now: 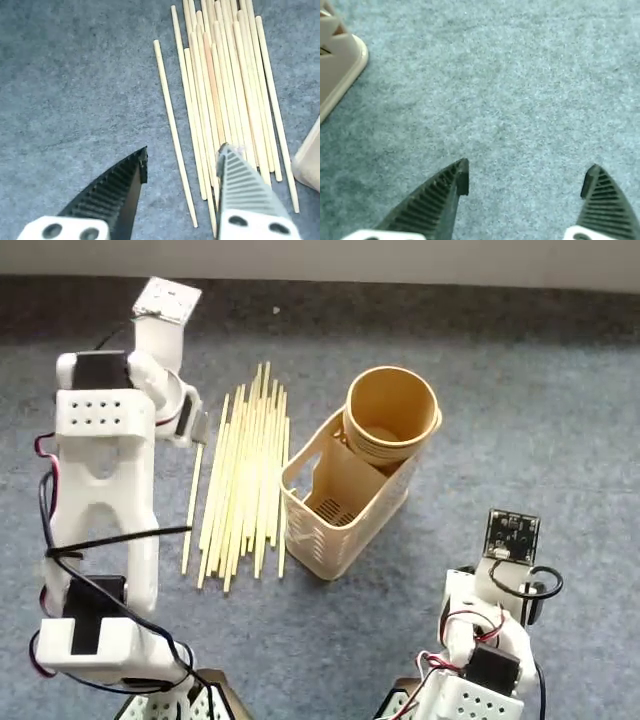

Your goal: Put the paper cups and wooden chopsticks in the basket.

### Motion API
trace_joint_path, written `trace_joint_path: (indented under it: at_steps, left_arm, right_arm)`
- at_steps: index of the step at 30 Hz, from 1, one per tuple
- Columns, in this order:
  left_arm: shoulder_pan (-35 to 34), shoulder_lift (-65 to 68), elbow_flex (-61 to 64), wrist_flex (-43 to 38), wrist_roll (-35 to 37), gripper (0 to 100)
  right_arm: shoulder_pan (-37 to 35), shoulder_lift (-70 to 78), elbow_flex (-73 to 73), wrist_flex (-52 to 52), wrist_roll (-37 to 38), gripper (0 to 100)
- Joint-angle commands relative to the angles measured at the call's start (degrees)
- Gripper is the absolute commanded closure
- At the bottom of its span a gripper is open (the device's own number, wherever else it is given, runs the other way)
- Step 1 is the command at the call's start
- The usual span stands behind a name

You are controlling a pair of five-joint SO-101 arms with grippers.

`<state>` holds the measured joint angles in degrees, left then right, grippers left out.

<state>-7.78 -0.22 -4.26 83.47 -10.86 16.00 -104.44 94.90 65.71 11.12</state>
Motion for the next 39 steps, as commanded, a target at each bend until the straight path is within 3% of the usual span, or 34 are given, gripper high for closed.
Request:
trace_joint_path:
  at_steps: [1,5,11,17,26,34,39]
  left_arm:
    - [2.51,-1.10,9.10,-11.69,2.29,73]
    - [5.76,-1.10,13.58,-17.41,7.03,73]
    - [8.40,-1.01,14.81,-17.67,12.92,72]
    - [9.45,-0.92,20.18,-20.31,13.10,66]
    - [9.45,2.15,29.76,-33.23,13.01,66]
    - [8.31,20.35,17.01,-33.05,13.01,66]
    - [8.31,28.88,4.53,-21.98,13.01,68]
  right_arm:
    - [0.66,-0.40,3.38,-2.07,0.62,65.2]
    - [0.66,-0.40,4.26,-1.89,0.62,65.2]
    - [0.66,-0.40,4.44,-1.98,0.62,65.2]
    - [0.66,-0.40,4.44,-1.98,0.62,65.2]
    - [0.66,-0.40,4.53,-1.89,0.62,65.2]
    - [0.75,-0.40,4.53,-1.80,0.62,65.2]
    - [0.75,-0.40,4.44,-1.80,0.62,65.2]
